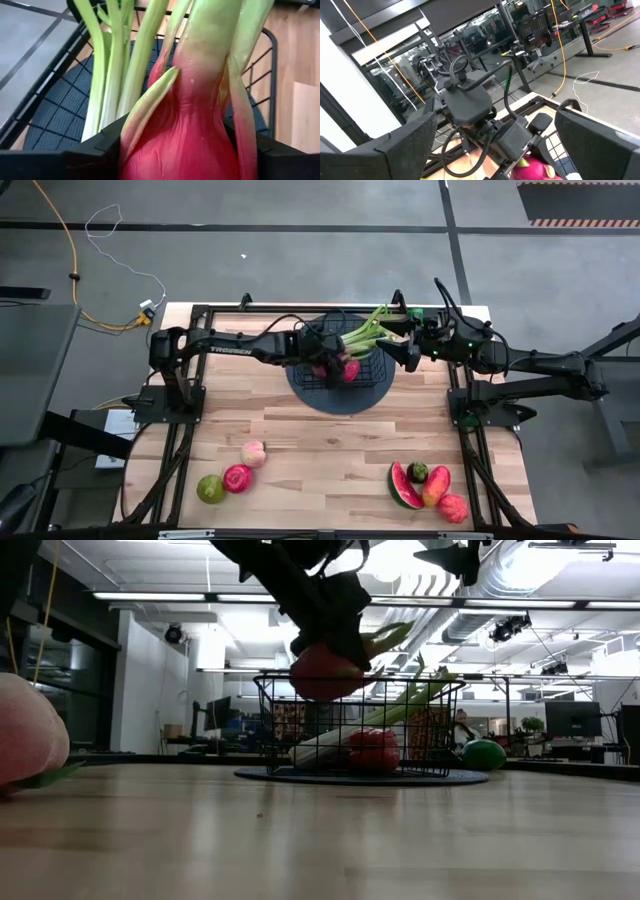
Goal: Build produce basket
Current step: Put the dragon fruit into the wire basket, then put the lime into the wire basket
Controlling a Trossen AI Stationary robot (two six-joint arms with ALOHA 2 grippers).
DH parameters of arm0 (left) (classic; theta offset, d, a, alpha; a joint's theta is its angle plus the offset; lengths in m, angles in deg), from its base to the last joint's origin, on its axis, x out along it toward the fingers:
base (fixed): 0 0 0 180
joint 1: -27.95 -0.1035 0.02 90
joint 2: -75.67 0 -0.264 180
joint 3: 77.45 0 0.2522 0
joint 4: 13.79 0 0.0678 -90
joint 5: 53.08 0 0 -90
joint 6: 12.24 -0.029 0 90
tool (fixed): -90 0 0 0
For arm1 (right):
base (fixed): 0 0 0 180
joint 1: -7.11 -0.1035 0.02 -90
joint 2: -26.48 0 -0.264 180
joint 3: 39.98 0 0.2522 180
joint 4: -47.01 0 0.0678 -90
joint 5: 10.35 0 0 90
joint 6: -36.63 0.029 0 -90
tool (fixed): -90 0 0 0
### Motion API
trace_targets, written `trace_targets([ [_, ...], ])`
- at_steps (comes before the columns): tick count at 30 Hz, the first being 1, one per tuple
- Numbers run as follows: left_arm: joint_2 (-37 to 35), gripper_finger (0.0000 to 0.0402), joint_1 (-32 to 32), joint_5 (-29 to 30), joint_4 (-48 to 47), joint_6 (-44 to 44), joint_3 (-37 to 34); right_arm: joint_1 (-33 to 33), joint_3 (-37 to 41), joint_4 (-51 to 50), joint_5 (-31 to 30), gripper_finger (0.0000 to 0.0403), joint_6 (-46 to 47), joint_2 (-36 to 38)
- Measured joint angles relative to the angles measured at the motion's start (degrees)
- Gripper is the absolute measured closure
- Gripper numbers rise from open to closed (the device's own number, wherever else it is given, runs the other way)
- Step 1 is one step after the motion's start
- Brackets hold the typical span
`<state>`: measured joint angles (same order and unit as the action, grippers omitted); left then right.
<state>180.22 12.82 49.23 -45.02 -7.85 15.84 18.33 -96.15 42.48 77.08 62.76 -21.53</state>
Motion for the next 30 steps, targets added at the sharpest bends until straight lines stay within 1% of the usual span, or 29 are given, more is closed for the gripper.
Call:
trace_targets([
  [2, 0.00, 0.0170, -0.32, -0.46, -0.14, -0.01, 0.00, 0.00, 0.00, -0.03, 0.00, 0.0008, 0.00, 0.00],
  [4, 0.00, 0.0152, -0.78, -2.45, -1.20, 0.66, 0.00, 0.00, 0.00, -0.07, -0.02, 0.0008, 0.00, 0.00],
  [6, 0.00, 0.0128, -1.50, -4.49, -2.11, 2.17, 0.00, 0.00, 0.00, -0.13, -0.01, 0.0008, 0.00, 0.00],
  [11, -0.08, 0.0061, -2.52, -5.00, -4.25, 3.47, 0.00, 0.00, 0.00, -0.20, -0.02, 0.0008, -0.01, 0.00],
  [15, -1.02, 0.0028, -3.36, -8.92, -4.94, 3.90, 0.29, 0.00, 0.00, -0.22, -0.02, 0.0008, -0.39, 0.00],
  [17, -1.75, 0.0022, -3.79, -10.24, -5.69, 4.06, 0.70, 0.00, 0.00, -0.24, -0.02, 0.0008, -0.48, 0.00],
  [25, -6.30, 0.0019, -4.68, -10.17, -5.36, 4.06, 0.96, -0.01, 0.00, -0.81, -0.02, 0.0008, -0.52, 0.00],
  [30, -12.45, 0.0021, -4.53, -10.62, -5.69, 5.44, 0.94, -0.02, 0.00, -0.87, -0.04, 0.0008, -0.55, 0.00],
])
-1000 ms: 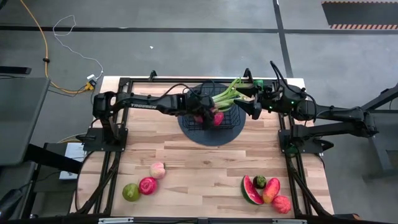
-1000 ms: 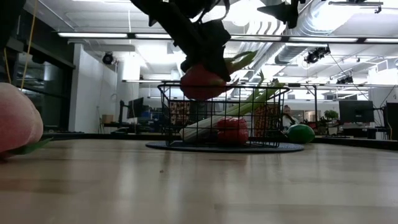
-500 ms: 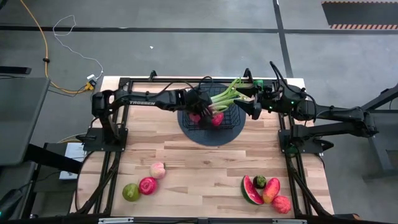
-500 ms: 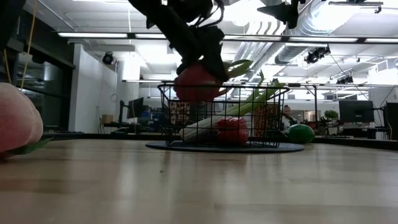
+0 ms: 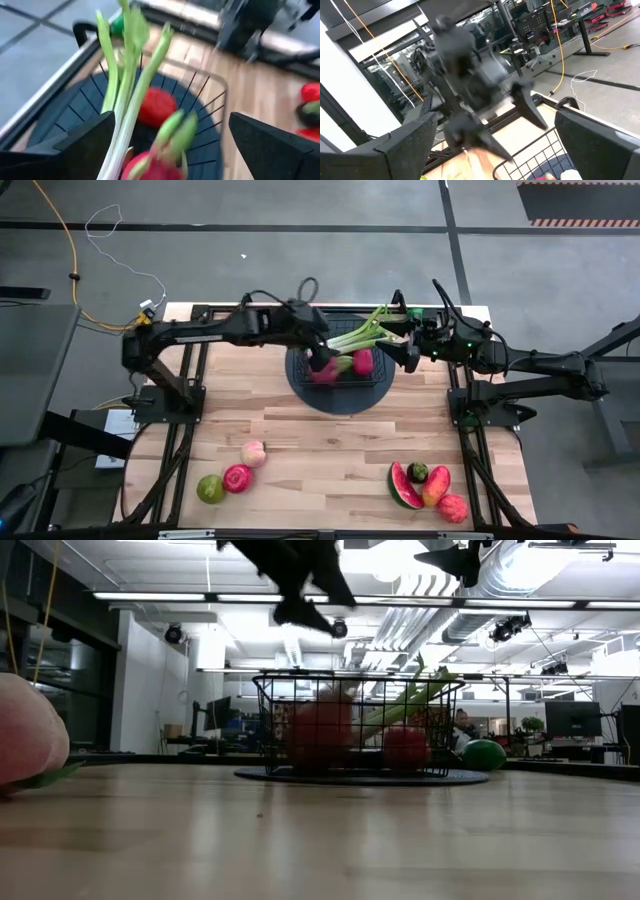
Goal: Build produce basket
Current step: Put the lime into the wire basket
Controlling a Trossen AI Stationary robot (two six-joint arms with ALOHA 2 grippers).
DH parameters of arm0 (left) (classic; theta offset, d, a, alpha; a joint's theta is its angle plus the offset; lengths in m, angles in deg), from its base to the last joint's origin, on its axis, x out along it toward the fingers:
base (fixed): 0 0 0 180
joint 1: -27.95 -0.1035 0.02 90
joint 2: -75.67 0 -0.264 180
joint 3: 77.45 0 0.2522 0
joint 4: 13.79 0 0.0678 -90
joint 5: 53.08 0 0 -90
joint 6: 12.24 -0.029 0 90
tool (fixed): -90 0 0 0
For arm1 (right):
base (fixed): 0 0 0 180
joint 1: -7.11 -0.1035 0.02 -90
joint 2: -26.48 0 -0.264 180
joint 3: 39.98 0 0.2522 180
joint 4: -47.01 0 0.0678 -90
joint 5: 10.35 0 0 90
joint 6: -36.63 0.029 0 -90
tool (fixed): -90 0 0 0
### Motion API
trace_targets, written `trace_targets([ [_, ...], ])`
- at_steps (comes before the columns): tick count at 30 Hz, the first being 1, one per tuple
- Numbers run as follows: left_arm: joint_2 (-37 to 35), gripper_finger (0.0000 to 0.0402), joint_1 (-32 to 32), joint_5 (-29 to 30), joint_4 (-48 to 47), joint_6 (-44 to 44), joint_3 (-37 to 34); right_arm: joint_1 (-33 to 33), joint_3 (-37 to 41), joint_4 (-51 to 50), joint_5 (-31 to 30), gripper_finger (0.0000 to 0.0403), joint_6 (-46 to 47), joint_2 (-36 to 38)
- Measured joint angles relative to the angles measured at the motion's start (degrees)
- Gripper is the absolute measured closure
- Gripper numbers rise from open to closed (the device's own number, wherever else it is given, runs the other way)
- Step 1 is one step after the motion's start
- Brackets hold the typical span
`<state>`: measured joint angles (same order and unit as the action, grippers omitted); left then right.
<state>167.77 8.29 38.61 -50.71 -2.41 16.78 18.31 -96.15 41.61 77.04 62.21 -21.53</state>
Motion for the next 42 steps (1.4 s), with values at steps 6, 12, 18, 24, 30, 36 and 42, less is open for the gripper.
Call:
trace_targets([
  [6, -10.30, 0.0027, 3.71, 0.03, 4.44, -0.07, -1.62, 0.02, 0.00, 0.00, 0.00, 0.0008, 2.68, 0.00],
  [12, -25.84, 0.0028, 8.15, 4.73, 16.48, 4.03, -14.69, 0.01, 0.00, -0.42, 0.00, 0.0008, 2.47, 0.00],
  [18, -41.90, 0.0028, 13.71, 13.64, 26.86, 7.53, -30.78, 0.00, 0.00, -0.42, 0.00, 0.0008, 1.22, 0.00],
  [24, -52.29, 0.0028, 16.20, 18.66, 30.77, 7.95, -37.36, 0.00, 0.00, -0.39, -0.02, 0.0008, -0.02, 0.00],
  [30, -54.61, 0.0028, 16.15, 18.94, 30.78, 6.07, -37.51, 0.00, 0.00, -0.33, 0.00, 0.0008, 2.63, 0.00],
  [36, -54.27, 0.0028, 16.15, 19.10, 30.70, 6.55, -37.53, 1.98, -10.08, -17.13, -5.10, 0.0008, 2.68, -3.59],
  [42, -54.17, 0.0028, 15.80, 19.96, 30.69, 6.53, -37.55, 11.20, -30.28, -55.67, -23.09, 0.0008, 1.28, -15.41],
])
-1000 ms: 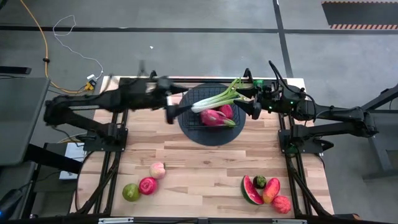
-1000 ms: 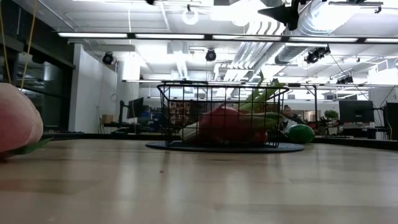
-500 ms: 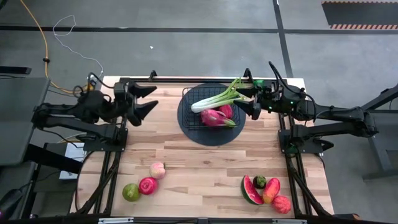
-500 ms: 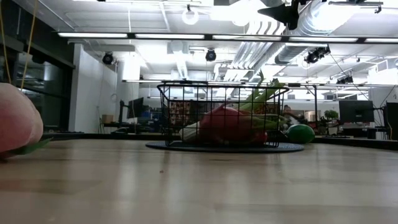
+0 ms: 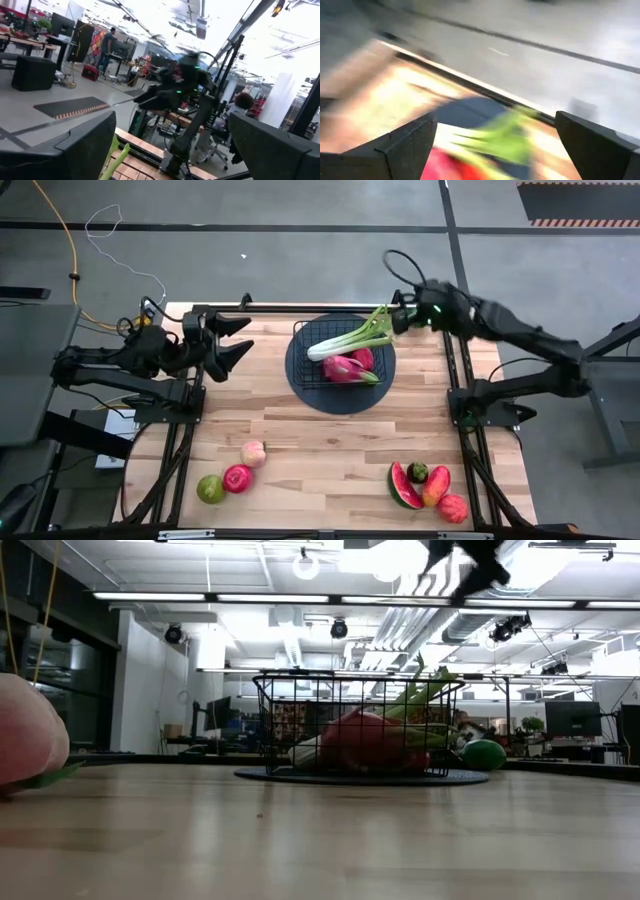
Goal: Build produce basket
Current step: Put the lime into the wire basket
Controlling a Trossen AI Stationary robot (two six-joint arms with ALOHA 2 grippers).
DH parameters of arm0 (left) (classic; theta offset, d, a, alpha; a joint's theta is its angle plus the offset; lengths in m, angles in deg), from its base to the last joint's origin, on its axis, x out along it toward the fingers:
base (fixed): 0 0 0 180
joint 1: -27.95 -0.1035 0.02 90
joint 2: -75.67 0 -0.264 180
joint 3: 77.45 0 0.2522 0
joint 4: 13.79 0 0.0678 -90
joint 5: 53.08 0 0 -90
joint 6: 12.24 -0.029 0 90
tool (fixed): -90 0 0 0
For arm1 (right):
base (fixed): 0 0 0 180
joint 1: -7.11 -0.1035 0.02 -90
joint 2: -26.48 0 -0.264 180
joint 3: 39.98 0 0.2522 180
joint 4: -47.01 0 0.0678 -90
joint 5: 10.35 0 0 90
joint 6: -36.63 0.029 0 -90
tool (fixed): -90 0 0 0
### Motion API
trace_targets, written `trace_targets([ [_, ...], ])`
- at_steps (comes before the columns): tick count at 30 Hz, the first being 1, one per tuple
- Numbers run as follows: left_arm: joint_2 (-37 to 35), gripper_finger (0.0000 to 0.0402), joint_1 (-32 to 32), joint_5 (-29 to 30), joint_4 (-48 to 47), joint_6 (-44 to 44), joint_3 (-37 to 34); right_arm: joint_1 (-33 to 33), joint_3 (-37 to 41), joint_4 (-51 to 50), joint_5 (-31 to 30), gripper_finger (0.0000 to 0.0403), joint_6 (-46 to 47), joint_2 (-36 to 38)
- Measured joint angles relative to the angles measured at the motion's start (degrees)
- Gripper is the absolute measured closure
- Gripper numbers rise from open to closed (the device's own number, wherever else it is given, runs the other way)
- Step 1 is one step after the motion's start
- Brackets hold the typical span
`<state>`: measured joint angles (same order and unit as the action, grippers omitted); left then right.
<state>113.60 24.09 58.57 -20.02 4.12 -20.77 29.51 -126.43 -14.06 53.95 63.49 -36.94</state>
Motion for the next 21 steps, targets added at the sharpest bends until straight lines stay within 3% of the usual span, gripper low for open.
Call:
trace_targets([
  [2, 0.02, 0.0028, -0.29, 0.00, 0.00, 0.00, 0.00, 5.17, -4.63, -10.80, -1.72, 0.0008, -0.84, -4.27],
  [6, 0.02, 0.0028, -0.79, 0.00, 0.00, -0.02, 0.00, 16.66, -8.96, -23.77, 0.90, 0.0008, -5.33, -12.16],
  [13, 0.02, 0.0028, -1.05, -0.41, 0.00, -0.02, 0.00, 29.64, -9.00, -23.65, 9.67, 0.0008, -21.65, -25.14],
  [21, 0.02, 0.0028, -1.05, -0.12, 0.00, -0.02, 0.00, 32.78, -8.94, -23.51, 9.68, 0.0008, -30.20, -36.76],
])
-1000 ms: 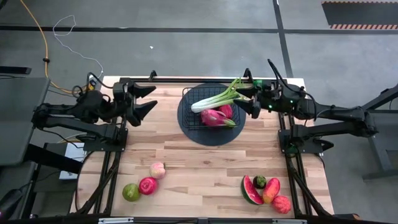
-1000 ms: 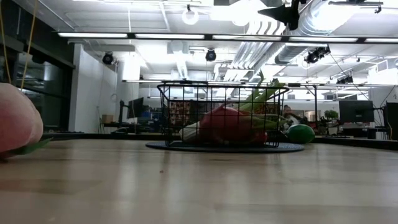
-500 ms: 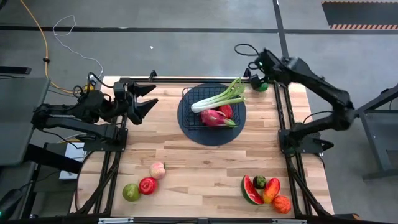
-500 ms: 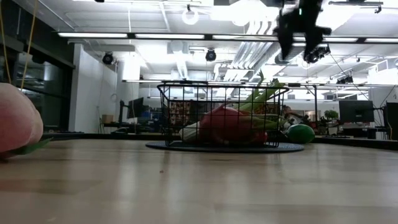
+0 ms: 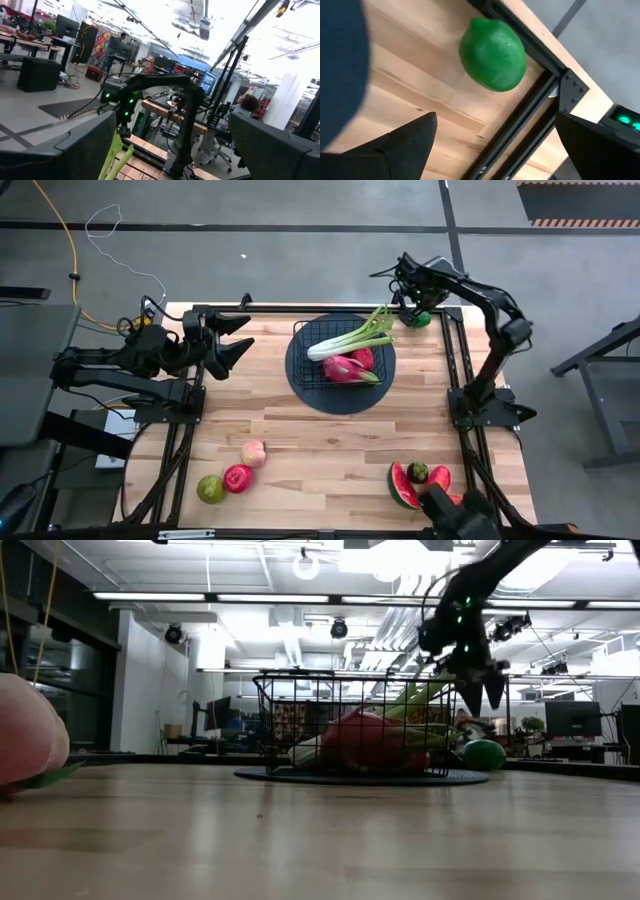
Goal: Build produce basket
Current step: Put the lime into the wire basket
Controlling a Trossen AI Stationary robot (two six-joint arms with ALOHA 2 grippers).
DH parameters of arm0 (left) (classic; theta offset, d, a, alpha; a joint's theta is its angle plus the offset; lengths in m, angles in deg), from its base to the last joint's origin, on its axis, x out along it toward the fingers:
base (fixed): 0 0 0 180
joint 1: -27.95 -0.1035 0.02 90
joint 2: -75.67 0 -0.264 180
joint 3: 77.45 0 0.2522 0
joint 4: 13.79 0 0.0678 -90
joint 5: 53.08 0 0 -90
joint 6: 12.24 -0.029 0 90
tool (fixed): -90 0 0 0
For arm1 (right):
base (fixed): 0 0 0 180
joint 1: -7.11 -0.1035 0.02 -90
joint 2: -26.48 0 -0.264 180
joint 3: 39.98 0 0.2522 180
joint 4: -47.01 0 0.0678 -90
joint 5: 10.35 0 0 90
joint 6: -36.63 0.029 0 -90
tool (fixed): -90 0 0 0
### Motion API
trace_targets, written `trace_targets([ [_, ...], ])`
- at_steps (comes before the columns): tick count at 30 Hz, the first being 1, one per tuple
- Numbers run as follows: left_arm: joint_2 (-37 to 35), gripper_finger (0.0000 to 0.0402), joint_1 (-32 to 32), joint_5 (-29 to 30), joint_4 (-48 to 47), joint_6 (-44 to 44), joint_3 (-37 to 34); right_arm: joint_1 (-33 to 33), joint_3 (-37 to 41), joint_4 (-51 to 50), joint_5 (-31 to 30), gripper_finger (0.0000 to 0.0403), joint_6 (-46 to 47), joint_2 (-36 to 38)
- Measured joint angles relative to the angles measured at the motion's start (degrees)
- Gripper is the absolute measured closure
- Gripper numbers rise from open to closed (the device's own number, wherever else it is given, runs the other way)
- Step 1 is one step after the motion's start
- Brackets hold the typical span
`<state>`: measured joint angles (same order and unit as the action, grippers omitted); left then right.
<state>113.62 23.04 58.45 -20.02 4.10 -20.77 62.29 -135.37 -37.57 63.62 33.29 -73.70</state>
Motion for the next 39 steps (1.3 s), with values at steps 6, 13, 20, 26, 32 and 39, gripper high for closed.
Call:
trace_targets([
  [6, 0.00, 0.0028, 0.00, 0.13, 0.01, 0.00, 0.00, 0.86, 0.00, 0.97, -3.08, 0.0008, -4.00, -4.91],
  [13, 0.00, 0.0028, 0.00, 0.37, 0.02, -0.02, 0.00, 1.46, 0.04, 5.83, -5.44, 0.0008, -8.42, -7.27],
  [20, 0.02, 0.0028, 0.00, 1.91, 0.02, -0.02, 0.00, 1.48, 0.04, 6.80, -4.22, 0.0008, -9.18, -9.29],
  [26, 0.02, 0.0028, 0.00, 2.33, 0.02, -0.02, 0.02, 1.85, 0.04, 7.73, -3.86, 0.0008, -8.89, -12.38],
  [32, 0.02, 0.0028, 0.00, 3.24, 0.04, -0.02, 0.02, 2.46, 0.04, 8.34, -4.41, 0.0011, -8.70, -14.29],
  [39, 0.02, 0.0028, 0.02, 3.83, 0.04, -0.48, 0.02, 2.70, 0.04, 10.44, -3.94, 0.0053, -7.64, -15.24],
])
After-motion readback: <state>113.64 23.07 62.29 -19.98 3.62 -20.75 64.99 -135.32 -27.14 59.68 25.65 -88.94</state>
